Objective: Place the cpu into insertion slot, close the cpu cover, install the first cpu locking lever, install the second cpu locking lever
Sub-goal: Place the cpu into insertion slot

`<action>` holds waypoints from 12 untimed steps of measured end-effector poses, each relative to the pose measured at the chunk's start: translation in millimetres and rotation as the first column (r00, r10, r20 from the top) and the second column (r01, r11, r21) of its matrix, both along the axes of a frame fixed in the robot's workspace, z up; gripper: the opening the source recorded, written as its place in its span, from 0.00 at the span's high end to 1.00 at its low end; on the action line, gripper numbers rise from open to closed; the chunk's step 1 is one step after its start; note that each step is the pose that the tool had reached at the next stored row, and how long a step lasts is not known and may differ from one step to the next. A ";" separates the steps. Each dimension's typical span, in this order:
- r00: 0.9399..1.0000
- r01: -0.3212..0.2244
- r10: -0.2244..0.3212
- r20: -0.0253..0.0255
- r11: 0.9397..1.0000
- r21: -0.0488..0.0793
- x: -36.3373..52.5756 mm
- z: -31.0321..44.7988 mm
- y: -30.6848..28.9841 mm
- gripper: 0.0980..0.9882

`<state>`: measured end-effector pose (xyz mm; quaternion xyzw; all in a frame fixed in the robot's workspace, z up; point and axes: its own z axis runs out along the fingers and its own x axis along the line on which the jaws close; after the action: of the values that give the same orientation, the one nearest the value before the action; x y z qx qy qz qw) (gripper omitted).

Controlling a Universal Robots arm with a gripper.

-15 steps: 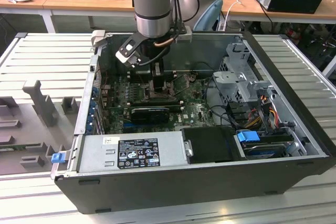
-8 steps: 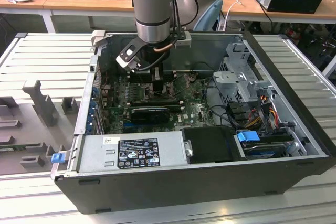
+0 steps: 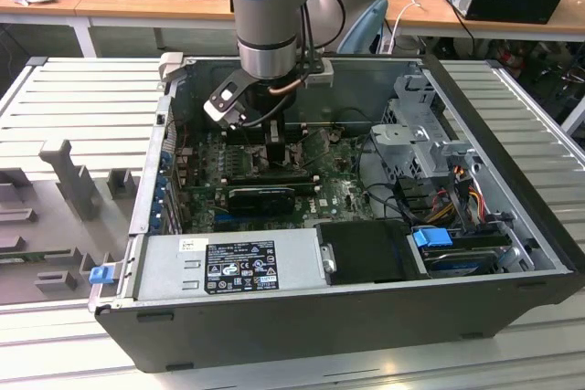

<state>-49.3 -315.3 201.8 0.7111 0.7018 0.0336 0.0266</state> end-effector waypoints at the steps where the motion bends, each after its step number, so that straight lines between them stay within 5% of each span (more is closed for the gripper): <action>1: 1.000 0.000 0.000 0.000 1.000 0.000 0.0 -0.7 0.0 0.51; 12: 1.000 0.002 -0.002 0.000 1.000 0.000 0.1 -2.8 0.1 0.51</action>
<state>-49.2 -315.2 199.0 0.7117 0.7012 0.0337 0.0266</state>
